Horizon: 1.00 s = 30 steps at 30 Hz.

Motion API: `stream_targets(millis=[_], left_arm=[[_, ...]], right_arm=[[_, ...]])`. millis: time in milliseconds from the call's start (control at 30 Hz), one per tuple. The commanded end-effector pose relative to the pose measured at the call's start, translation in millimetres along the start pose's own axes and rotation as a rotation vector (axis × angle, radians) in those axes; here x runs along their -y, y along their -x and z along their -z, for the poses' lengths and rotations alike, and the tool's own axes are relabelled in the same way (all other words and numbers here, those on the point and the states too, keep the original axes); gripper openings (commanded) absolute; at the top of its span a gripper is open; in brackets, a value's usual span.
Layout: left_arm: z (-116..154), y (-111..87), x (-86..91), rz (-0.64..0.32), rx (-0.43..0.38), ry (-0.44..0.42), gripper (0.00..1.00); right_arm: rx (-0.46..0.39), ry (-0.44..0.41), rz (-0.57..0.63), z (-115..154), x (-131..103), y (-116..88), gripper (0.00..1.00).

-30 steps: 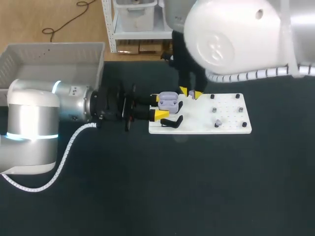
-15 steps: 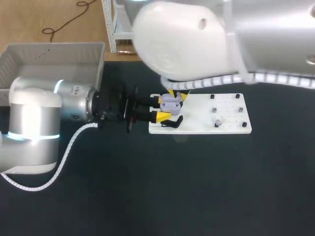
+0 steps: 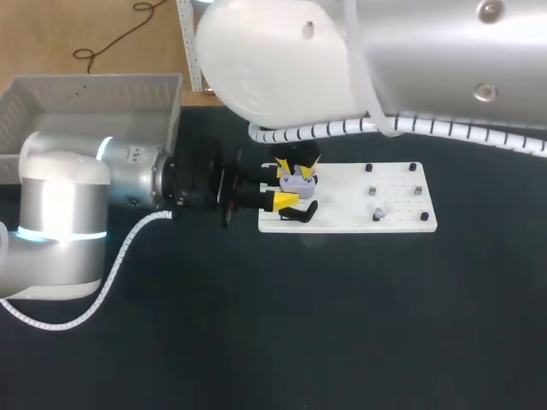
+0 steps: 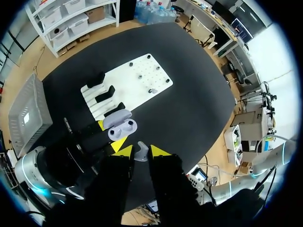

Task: Pick up each earbud case from the left stands, insert the matching earbuds, close the lid, and place the case in the box.

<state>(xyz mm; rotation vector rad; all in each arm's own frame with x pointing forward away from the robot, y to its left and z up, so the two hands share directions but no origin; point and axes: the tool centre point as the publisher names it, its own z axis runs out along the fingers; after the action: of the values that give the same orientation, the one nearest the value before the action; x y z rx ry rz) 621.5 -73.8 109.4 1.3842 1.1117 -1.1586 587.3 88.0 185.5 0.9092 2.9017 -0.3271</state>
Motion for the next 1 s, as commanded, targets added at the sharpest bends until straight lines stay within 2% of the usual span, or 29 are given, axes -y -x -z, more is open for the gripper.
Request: stream_targets(millis=[33,1000], left_arm=[[0.6,-1.5,0.5,0.001,0.004,0.002,0.0],[0.7,-1.5,0.5,0.002,0.005,0.003,0.0]], right_arm=[[-0.003,-0.01,0.005,-4.4,-5.5,1.5,0.0],[-0.036,-0.021,0.004,-26.0,-15.6,9.4,0.0]])
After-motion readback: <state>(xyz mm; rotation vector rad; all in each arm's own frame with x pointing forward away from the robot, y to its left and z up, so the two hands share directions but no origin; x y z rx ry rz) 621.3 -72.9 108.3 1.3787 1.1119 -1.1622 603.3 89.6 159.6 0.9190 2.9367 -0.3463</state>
